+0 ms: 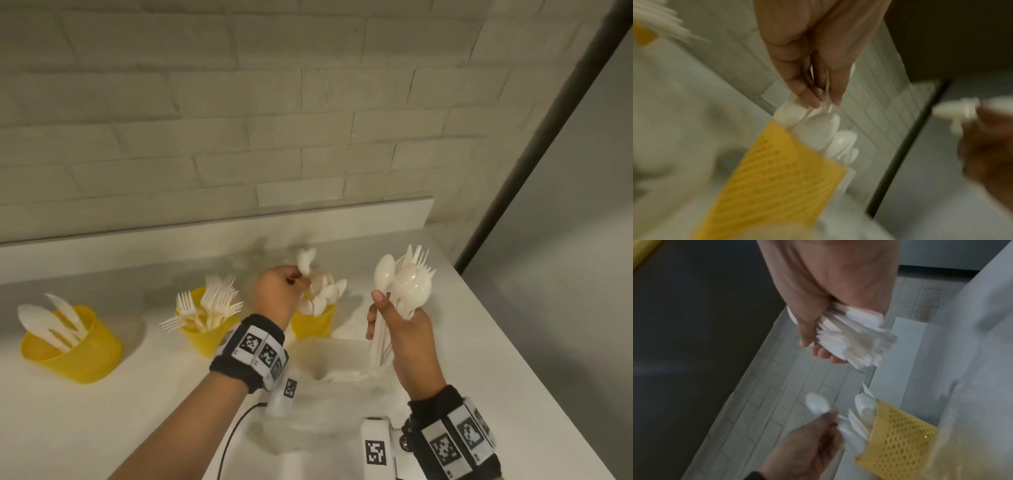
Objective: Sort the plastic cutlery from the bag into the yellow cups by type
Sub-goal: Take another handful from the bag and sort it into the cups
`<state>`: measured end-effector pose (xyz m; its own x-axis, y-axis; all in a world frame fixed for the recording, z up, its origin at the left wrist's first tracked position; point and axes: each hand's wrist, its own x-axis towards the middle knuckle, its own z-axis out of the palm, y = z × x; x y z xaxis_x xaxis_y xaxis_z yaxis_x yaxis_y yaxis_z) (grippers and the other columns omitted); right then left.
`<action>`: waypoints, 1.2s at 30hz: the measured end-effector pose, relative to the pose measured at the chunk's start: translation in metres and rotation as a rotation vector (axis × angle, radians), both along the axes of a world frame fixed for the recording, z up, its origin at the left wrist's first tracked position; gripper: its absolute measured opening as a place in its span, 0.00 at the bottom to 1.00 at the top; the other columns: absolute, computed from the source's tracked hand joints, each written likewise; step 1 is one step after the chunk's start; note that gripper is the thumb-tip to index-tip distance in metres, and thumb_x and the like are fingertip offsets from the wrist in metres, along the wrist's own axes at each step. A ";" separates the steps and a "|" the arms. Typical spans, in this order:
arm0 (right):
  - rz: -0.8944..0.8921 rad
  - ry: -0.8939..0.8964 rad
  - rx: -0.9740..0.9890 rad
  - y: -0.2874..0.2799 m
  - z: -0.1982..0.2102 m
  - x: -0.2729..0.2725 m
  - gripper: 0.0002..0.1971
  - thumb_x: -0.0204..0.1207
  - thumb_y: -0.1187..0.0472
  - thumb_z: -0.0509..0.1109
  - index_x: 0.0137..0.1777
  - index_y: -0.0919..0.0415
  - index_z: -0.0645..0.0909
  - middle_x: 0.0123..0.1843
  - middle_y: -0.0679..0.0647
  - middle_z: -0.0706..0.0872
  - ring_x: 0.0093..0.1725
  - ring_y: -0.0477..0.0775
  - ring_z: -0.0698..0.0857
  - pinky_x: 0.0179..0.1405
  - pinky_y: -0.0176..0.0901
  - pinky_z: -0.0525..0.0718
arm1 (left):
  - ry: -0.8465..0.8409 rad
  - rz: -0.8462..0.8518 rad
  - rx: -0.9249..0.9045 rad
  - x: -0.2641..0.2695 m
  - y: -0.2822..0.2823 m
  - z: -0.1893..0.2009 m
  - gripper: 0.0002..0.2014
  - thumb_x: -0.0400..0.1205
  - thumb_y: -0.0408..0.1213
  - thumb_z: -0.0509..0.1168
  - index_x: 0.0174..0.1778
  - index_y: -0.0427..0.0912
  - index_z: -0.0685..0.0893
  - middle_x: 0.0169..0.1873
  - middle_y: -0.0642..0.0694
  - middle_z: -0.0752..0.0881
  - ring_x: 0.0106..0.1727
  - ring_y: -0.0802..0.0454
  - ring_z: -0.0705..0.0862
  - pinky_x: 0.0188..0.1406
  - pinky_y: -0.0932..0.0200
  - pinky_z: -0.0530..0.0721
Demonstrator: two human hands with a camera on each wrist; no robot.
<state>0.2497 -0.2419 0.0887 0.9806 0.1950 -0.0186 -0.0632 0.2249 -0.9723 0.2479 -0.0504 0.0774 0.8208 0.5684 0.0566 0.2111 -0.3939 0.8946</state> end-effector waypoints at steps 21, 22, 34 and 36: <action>0.370 0.105 0.045 0.030 0.005 -0.011 0.13 0.65 0.56 0.74 0.41 0.67 0.85 0.27 0.59 0.86 0.23 0.53 0.80 0.25 0.42 0.81 | -0.009 -0.304 -0.401 -0.056 -0.031 0.050 0.08 0.77 0.34 0.68 0.36 0.33 0.89 0.23 0.40 0.81 0.23 0.60 0.78 0.26 0.71 0.76; 0.369 0.118 0.052 0.031 0.005 -0.012 0.13 0.65 0.55 0.74 0.41 0.67 0.85 0.28 0.59 0.86 0.23 0.54 0.81 0.26 0.42 0.82 | -0.031 -0.280 -0.427 -0.056 -0.031 0.053 0.07 0.76 0.33 0.69 0.36 0.34 0.89 0.23 0.42 0.83 0.24 0.60 0.79 0.28 0.71 0.79; 0.112 0.092 0.005 0.011 0.004 -0.003 0.13 0.73 0.59 0.72 0.30 0.64 0.79 0.21 0.58 0.79 0.22 0.52 0.78 0.29 0.32 0.82 | -0.212 0.137 -0.031 -0.017 0.009 0.029 0.05 0.72 0.35 0.72 0.39 0.38 0.90 0.33 0.43 0.89 0.33 0.55 0.85 0.41 0.58 0.81; 0.116 0.079 0.009 0.013 0.005 -0.003 0.13 0.73 0.59 0.72 0.30 0.64 0.80 0.21 0.59 0.79 0.23 0.52 0.78 0.29 0.32 0.82 | -0.059 0.013 0.065 -0.013 0.007 0.006 0.07 0.72 0.38 0.73 0.40 0.39 0.90 0.36 0.44 0.90 0.37 0.46 0.86 0.44 0.54 0.84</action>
